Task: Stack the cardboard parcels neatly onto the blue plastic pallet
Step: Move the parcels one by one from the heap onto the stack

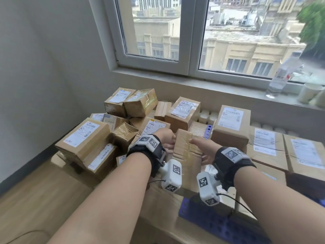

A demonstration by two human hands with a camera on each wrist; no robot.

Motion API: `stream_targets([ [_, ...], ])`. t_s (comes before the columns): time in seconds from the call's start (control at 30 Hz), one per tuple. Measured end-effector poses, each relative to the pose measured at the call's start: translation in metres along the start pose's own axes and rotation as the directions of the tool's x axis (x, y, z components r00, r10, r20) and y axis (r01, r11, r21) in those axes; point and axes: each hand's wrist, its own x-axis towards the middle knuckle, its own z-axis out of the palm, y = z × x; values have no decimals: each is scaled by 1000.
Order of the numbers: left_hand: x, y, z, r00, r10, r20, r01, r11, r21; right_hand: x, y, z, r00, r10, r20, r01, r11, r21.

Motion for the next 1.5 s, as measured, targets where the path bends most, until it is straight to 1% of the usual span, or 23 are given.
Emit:
stream_targets([
  [0.03, -7, 0, -1, 999, 31, 9, -30, 996, -86, -5, 1, -2, 1000, -26, -6, 26, 1000, 8],
  [0.1, -21, 3, -1, 994, 109, -12, -109, 988, -111, -14, 3, -8, 997, -76, -28, 77, 997, 14],
  [0.17, -38, 4, 3, 988, 157, -10, -157, 985, -69, -6, 12, -15, 992, -110, -66, 113, 993, 44],
  [0.23, -48, 2, 9, 980, 197, 2, -197, 980, -10, 1, 24, -22, 990, -115, -78, 120, 991, 65],
  [0.43, -66, 7, 34, 954, 262, 146, -273, 960, 62, -49, 40, -39, 979, -110, -170, 129, 986, 103],
  [0.53, -68, 6, 45, 940, 276, 202, -300, 949, 98, -59, 49, -47, 968, -84, -237, 117, 985, 129],
  [0.63, -68, 0, 56, 919, 301, 253, -334, 937, 98, -66, 67, -54, 960, -36, -278, 98, 973, 210],
  [0.7, -64, -4, 66, 914, 353, 199, -379, 918, 115, -71, 84, -64, 957, -21, -291, 108, 952, 285],
  [0.77, -55, -7, 75, 914, 396, 93, -405, 904, 134, -83, 98, -76, 950, -16, -313, 127, 933, 337],
  [0.83, -48, -13, 86, 929, 369, 42, -370, 910, 187, -101, 105, -87, 940, -36, -340, 160, 925, 345],
  [0.93, -45, -24, 119, 959, 255, 126, -282, 905, 318, -117, 126, -113, 924, -27, -382, 181, 910, 374],
  [1.0, -42, -25, 149, 956, 236, 176, -289, 867, 406, -123, 142, -135, 919, 21, -393, 160, 893, 421],
  [1.07, -40, -21, 180, 954, 211, 210, -286, 852, 439, -130, 157, -156, 907, 58, -418, 147, 885, 442],
  [1.13, -42, -17, 212, 950, 181, 256, -280, 858, 431, -133, 175, -182, 888, 84, -453, 149, 878, 455],
  [1.23, -47, -14, 258, 934, 81, 348, -231, 880, 415, -135, 201, -218, 888, 145, -436, 102, 863, 495],
  [1.33, -41, -18, 302, 921, 33, 388, -218, 868, 445, -133, 224, -251, 892, 164, -421, 54, 886, 460],
  [1.4, -34, -22, 327, 911, -6, 412, -203, 864, 461, -128, 237, -271, 874, 170, -455, 43, 906, 422],
  [1.5, -25, -29, 351, 923, -48, 383, -170, 841, 514, -116, 256, -291, 868, 181, -462, -4, 934, 358],
])
